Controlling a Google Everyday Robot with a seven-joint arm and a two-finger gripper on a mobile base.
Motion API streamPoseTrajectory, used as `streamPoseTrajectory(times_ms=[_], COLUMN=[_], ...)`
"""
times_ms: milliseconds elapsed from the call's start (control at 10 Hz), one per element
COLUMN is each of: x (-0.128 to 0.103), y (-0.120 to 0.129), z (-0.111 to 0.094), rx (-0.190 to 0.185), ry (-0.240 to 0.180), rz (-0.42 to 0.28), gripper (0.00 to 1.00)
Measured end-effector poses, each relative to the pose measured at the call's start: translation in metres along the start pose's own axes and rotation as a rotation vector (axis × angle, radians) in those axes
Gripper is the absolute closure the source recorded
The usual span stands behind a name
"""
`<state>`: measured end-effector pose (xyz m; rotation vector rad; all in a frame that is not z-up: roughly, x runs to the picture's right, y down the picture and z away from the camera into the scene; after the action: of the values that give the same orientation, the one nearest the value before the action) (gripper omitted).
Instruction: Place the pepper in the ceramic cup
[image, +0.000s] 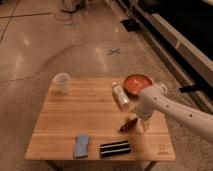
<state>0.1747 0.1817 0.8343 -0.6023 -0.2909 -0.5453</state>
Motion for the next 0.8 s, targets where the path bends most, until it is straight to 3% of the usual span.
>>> streamPoseTrajectory(times_ms=[200,600,800], x=[-0.005,-0.009,-0.011], y=[-0.001,-0.001,0.0], z=[0.007,0.021,0.022], rx=[-0.019,-0.061,-0.073], ry=[0.01,0.045,0.057], rz=[-0.017,-0.028,-0.021], gripper=[0.33,0.8,0.96])
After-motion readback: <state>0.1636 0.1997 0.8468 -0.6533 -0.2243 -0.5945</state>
